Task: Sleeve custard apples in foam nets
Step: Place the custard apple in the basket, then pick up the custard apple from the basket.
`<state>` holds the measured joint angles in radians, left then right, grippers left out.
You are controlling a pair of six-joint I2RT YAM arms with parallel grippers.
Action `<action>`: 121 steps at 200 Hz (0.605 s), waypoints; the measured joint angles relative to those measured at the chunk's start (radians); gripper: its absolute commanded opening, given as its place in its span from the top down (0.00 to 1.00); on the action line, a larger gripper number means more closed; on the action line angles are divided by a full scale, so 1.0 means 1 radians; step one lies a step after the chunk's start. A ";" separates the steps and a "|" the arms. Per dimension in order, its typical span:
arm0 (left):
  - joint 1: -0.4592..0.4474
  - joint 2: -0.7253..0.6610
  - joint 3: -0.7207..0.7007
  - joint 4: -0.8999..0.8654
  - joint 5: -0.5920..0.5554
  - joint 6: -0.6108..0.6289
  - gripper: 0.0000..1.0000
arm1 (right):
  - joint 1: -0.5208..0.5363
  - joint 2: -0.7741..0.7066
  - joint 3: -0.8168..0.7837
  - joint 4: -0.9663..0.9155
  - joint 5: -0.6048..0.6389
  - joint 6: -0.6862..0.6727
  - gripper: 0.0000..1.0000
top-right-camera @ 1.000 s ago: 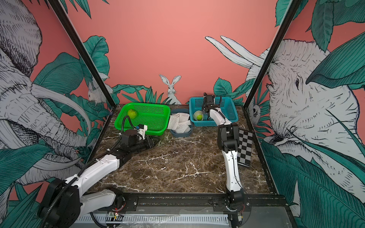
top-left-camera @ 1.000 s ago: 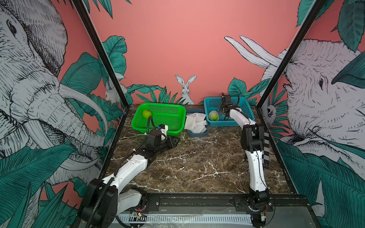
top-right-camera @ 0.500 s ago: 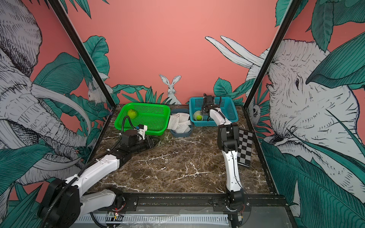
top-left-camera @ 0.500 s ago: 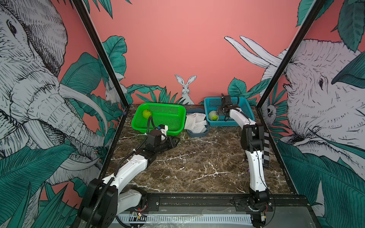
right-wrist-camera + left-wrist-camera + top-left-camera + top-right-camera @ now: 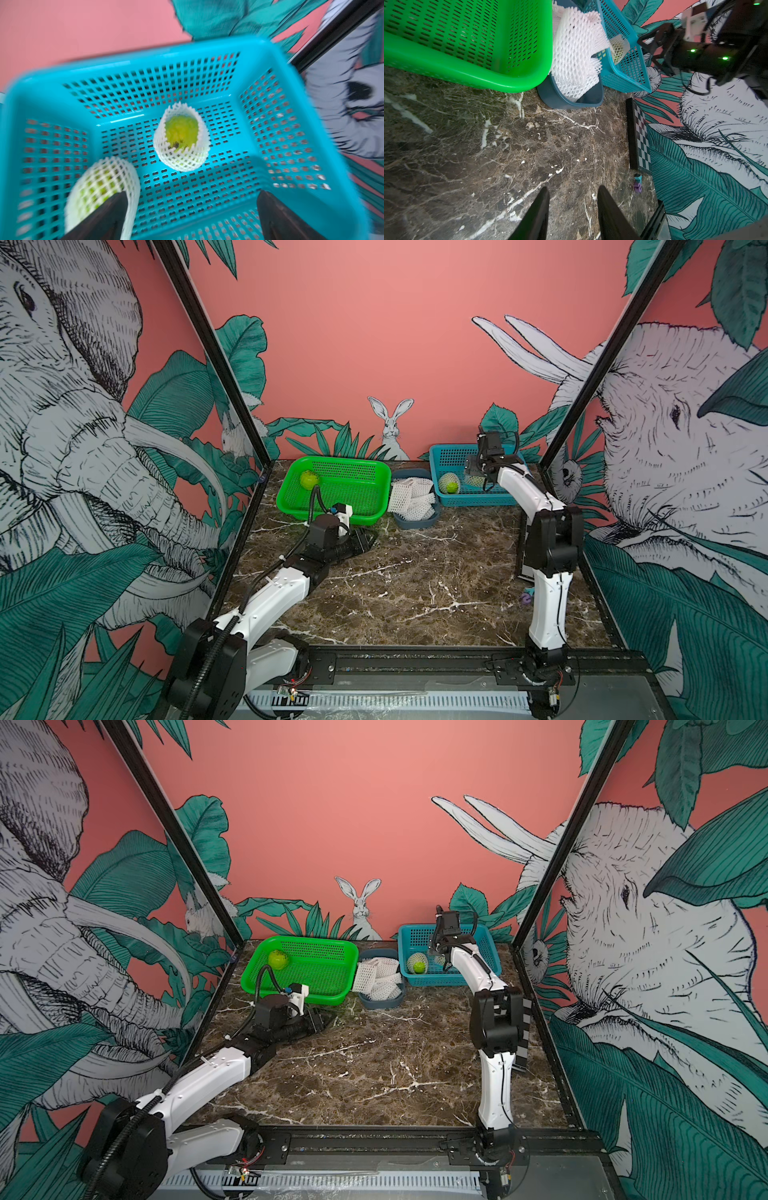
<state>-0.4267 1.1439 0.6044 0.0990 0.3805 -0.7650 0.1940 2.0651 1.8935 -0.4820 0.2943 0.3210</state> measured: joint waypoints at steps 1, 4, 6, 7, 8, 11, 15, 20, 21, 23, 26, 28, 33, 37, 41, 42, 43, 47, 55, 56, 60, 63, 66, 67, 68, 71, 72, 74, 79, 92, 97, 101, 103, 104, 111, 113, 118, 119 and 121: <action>0.000 0.000 0.000 -0.001 0.000 0.001 0.57 | 0.000 -0.004 -0.002 0.000 0.000 0.000 0.01; 0.000 0.000 0.002 -0.003 -0.001 0.001 0.56 | 0.000 -0.024 -0.013 0.003 -0.003 0.000 0.01; 0.000 0.000 0.003 -0.005 -0.002 0.002 0.56 | 0.000 -0.034 -0.017 0.003 -0.004 0.000 0.01; 0.000 0.000 0.003 -0.005 -0.003 0.003 0.56 | 0.000 -0.043 -0.022 0.004 -0.005 0.000 0.01; 0.000 0.000 0.003 -0.005 -0.004 0.003 0.56 | 0.000 -0.047 -0.024 0.005 -0.005 0.000 0.01; 0.000 0.000 0.005 -0.006 -0.005 0.003 0.55 | 0.001 -0.066 -0.035 0.008 -0.011 0.000 0.01; 0.000 0.000 0.008 -0.012 -0.008 0.006 0.55 | 0.002 -0.089 -0.048 0.013 -0.015 0.001 0.01; 0.000 0.000 0.014 -0.020 -0.011 0.008 0.53 | 0.003 -0.120 -0.068 0.018 -0.022 0.001 0.01; 0.000 0.000 0.016 -0.023 -0.013 0.008 0.52 | 0.003 -0.128 -0.074 0.021 -0.023 0.001 0.01; 0.000 0.000 0.019 -0.026 -0.016 0.009 0.51 | 0.004 -0.135 -0.080 0.022 -0.026 0.001 0.01; 0.000 0.000 0.023 -0.029 -0.019 0.011 0.49 | 0.004 -0.158 -0.096 0.029 -0.031 0.003 0.02; 0.000 0.000 0.026 -0.033 -0.021 0.015 0.48 | 0.005 -0.169 -0.105 0.032 -0.034 0.003 0.02; 0.000 0.000 0.036 -0.046 -0.026 0.019 0.47 | 0.006 -0.196 -0.128 0.037 -0.045 0.004 0.02; 0.000 0.000 0.046 -0.056 -0.031 0.022 0.46 | 0.008 -0.218 -0.148 0.042 -0.051 0.005 0.03; 0.000 0.000 0.058 -0.072 -0.040 0.027 0.44 | 0.010 -0.238 -0.165 0.048 -0.059 0.005 0.03; 0.000 0.000 0.060 -0.074 -0.040 0.027 0.44 | 0.011 -0.245 -0.172 0.052 -0.063 0.006 0.03; 0.000 0.000 0.065 -0.080 -0.043 0.028 0.44 | 0.011 -0.248 -0.177 0.053 -0.065 0.006 0.03; 0.000 0.000 0.080 -0.100 -0.052 0.034 0.40 | 0.014 -0.270 -0.199 0.062 -0.076 0.007 0.03; 0.001 0.000 0.110 -0.136 -0.069 0.047 0.35 | 0.023 -0.309 -0.247 0.076 -0.097 0.008 0.03; 0.001 0.000 0.117 -0.143 -0.071 0.047 0.35 | 0.023 -0.313 -0.251 0.078 -0.101 0.008 0.03; 0.003 0.000 0.133 -0.160 -0.081 0.054 0.31 | 0.028 -0.330 -0.272 0.083 -0.111 0.008 0.03; 0.003 0.000 0.149 -0.178 -0.087 0.056 0.28 | 0.034 -0.345 -0.294 0.089 -0.124 0.008 0.03; 0.005 0.000 0.161 -0.190 -0.096 0.063 0.25 | 0.038 -0.358 -0.311 0.092 -0.137 0.008 0.03; 0.006 0.000 0.168 -0.198 -0.099 0.065 0.25 | 0.039 -0.361 -0.315 0.094 -0.140 0.008 0.03; 0.006 0.000 0.171 -0.201 -0.100 0.067 0.24 | 0.042 -0.366 -0.324 0.097 -0.143 0.008 0.03; 0.008 0.000 0.184 -0.212 -0.108 0.066 0.22 | 0.047 -0.378 -0.341 0.101 -0.156 0.009 0.03; 0.009 0.000 0.190 -0.219 -0.110 0.071 0.21 | 0.048 -0.381 -0.346 0.103 -0.160 0.009 0.03; 0.010 0.000 0.201 -0.229 -0.117 0.078 0.20 | 0.053 -0.390 -0.360 0.109 -0.163 0.010 0.03; 0.014 0.000 0.223 -0.252 -0.129 0.081 0.19 | 0.062 -0.409 -0.391 0.117 -0.188 0.011 0.03; 0.033 0.010 0.293 -0.322 -0.160 0.107 0.11 | 0.086 -0.455 -0.469 0.144 -0.247 0.017 0.03; 0.044 0.019 0.324 -0.352 -0.168 0.115 0.10 | 0.096 -0.473 -0.499 0.156 -0.266 0.019 0.03; 0.054 0.029 0.348 -0.371 -0.177 0.126 0.10 | 0.103 -0.488 -0.524 0.167 -0.283 0.022 0.02; 0.059 0.035 0.362 -0.384 -0.180 0.129 0.10 | 0.107 -0.495 -0.537 0.172 -0.290 0.024 0.02; 0.060 0.037 0.367 -0.388 -0.180 0.130 0.10 | 0.109 -0.499 -0.544 0.176 -0.296 0.024 0.02; 0.079 0.061 0.417 -0.430 -0.195 0.148 0.09 | 0.121 -0.526 -0.587 0.196 -0.326 0.031 0.02; 0.085 0.070 0.432 -0.439 -0.201 0.155 0.09 | 0.125 -0.534 -0.600 0.201 -0.336 0.032 0.02; 0.100 0.092 0.470 -0.470 -0.213 0.169 0.09 | 0.135 -0.550 -0.627 0.212 -0.355 0.034 0.02; 0.101 0.095 0.475 -0.473 -0.216 0.170 0.09 | 0.136 -0.553 -0.631 0.214 -0.359 0.035 0.01; 0.108 0.105 0.490 -0.484 -0.221 0.176 0.08 | 0.142 -0.560 -0.641 0.219 -0.364 0.036 0.01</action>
<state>-0.3191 1.2491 1.0943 -0.3851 0.1593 -0.5892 0.3359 1.5047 1.2526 -0.2634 -0.0700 0.3569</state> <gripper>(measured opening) 0.908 0.982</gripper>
